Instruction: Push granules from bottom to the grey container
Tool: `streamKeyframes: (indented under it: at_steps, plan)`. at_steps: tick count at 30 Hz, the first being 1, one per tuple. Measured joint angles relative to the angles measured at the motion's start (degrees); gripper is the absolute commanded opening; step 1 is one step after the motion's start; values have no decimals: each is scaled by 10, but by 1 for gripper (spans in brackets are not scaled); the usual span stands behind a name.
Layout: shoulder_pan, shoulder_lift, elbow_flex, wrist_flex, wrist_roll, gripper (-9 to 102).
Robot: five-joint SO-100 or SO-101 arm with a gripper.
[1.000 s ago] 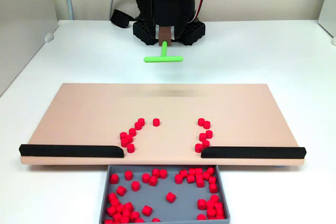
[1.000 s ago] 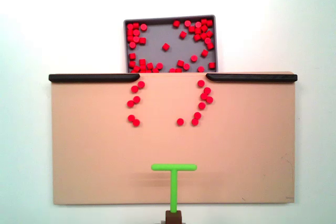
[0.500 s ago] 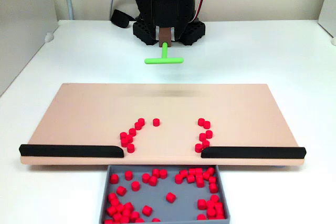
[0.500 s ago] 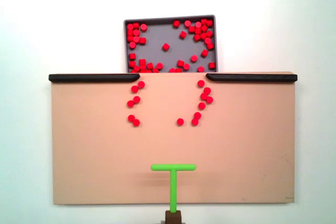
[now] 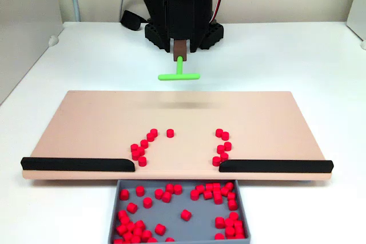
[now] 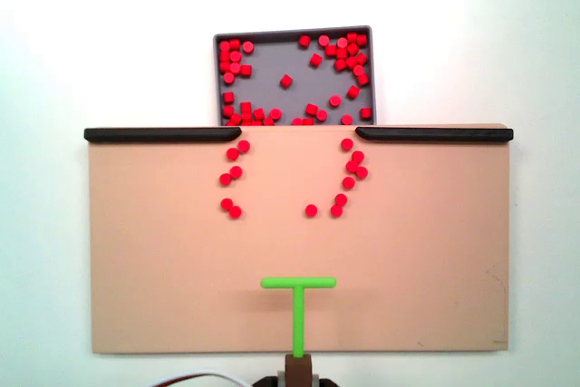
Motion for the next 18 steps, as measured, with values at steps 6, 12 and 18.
streamKeyframes:
  at_steps: [6, 12, 18]
  plan:
    - [6, 0, 31, -11, -15, 0]
    - [13, 0, 46, -12, -29, 0]
    - [21, 17, 78, -62, -36, 0]
